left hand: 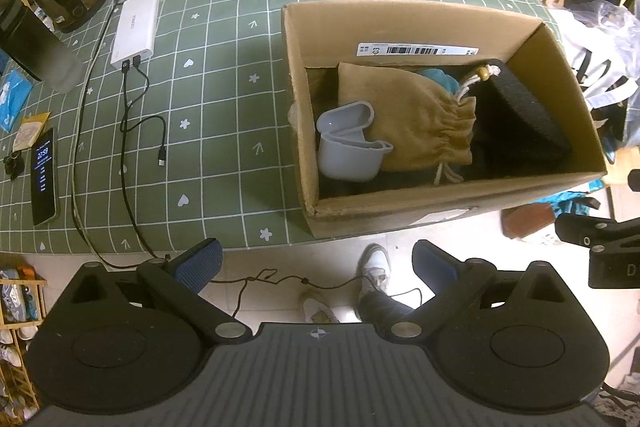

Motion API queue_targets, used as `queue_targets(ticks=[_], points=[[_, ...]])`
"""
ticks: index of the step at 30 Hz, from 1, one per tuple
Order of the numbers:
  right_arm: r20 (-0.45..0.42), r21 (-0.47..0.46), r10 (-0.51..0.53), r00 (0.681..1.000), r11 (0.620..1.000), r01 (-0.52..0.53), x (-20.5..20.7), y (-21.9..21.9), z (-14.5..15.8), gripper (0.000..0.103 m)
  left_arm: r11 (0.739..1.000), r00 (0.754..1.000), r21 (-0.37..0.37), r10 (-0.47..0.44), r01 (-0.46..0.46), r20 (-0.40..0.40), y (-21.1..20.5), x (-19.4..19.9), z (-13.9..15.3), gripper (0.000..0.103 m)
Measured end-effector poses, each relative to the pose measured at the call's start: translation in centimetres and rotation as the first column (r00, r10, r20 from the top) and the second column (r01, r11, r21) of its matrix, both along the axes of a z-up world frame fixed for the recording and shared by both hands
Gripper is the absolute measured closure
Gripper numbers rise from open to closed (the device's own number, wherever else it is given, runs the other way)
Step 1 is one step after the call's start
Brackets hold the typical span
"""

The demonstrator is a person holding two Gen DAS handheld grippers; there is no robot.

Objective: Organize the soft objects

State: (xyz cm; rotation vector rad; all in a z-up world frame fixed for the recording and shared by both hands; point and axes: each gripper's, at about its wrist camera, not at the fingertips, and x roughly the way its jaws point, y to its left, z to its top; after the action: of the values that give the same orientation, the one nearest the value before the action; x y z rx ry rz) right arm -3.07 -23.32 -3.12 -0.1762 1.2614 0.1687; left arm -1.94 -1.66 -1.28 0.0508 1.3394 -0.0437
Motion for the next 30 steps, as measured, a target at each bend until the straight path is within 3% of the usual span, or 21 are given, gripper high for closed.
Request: queue_targets(ticks=[30], points=[[0.0, 0.001, 0.002, 1.0, 1.0, -0.002, 0.19, 0.03, 0.11, 0.0, 1.0, 1.0, -0.007, -0.003, 0.003, 0.007, -0.06, 0.28, 0.13, 0.0]])
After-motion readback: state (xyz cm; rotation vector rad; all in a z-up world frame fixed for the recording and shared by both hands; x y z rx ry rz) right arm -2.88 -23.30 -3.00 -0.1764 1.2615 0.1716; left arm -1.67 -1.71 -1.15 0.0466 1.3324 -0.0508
